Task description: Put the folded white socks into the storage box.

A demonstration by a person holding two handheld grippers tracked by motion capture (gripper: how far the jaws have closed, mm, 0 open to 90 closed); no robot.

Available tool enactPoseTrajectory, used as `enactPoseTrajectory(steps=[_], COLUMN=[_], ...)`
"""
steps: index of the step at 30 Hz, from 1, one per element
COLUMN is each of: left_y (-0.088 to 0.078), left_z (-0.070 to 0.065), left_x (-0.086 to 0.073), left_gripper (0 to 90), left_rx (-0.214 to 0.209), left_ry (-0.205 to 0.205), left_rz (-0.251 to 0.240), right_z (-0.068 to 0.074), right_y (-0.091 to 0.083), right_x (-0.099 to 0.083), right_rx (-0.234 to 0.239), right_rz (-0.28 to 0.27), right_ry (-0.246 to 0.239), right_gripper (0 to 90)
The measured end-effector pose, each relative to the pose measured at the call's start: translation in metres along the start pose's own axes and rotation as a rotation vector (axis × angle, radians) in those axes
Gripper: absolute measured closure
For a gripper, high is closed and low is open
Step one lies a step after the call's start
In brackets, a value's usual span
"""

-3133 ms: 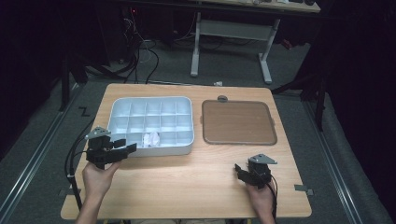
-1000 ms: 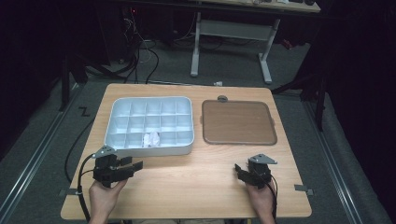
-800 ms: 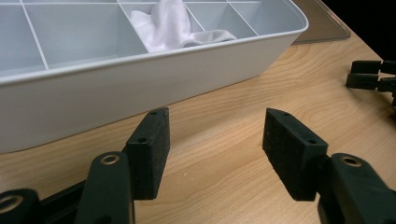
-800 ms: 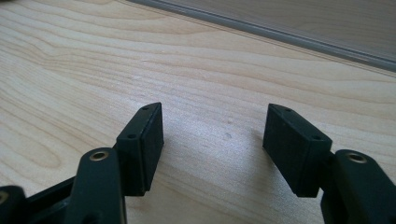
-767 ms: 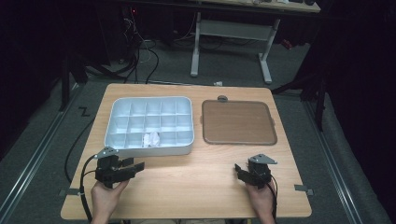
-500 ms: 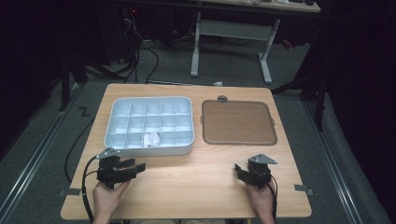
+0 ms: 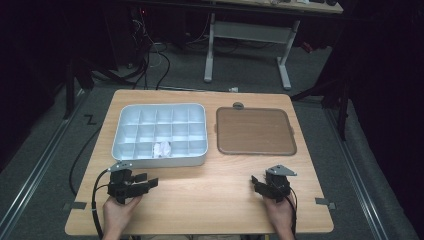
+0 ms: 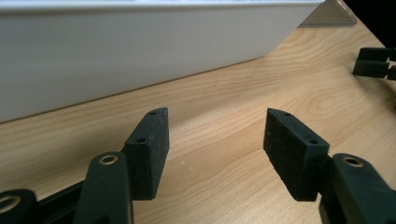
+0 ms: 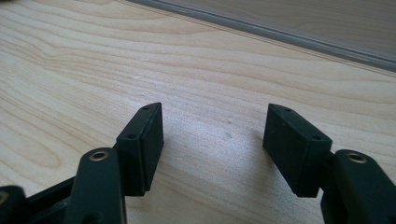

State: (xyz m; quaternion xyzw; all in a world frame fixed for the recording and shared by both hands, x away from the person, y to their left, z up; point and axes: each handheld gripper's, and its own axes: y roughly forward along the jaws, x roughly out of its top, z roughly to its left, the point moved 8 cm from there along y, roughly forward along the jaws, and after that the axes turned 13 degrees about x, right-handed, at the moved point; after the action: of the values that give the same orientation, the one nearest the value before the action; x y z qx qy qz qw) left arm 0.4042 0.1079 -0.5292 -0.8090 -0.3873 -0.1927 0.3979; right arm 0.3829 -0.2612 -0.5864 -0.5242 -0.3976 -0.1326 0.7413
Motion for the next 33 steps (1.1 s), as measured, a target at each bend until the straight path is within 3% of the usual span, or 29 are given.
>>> enactPoseTrajectory(steps=[15, 25, 28, 33], left_y=[0.015, 0.021, 0.022, 0.025], left_z=[0.006, 0.01, 0.011, 0.014], left_x=[-0.014, -0.018, -0.016, -0.013], left_gripper=[40.5, 40.0, 40.3, 40.3], left_rx=[0.032, 0.06, 0.064, 0.08], left_ry=[0.028, 0.059, 0.072, 0.106], left_rz=[-0.001, -0.031, -0.084, -0.13], right_z=[0.0, 0.0, 0.0, 0.0], right_y=[0.0, 0.0, 0.0, 0.0], right_x=[0.0, 0.0, 0.0, 0.0], right_rx=[0.0, 0.0, 0.0, 0.0], right_rz=[0.0, 0.0, 0.0, 0.0], right_ry=[0.001, 0.0, 0.0, 0.001], right_gripper=[38.4, 38.4, 38.4, 38.4])
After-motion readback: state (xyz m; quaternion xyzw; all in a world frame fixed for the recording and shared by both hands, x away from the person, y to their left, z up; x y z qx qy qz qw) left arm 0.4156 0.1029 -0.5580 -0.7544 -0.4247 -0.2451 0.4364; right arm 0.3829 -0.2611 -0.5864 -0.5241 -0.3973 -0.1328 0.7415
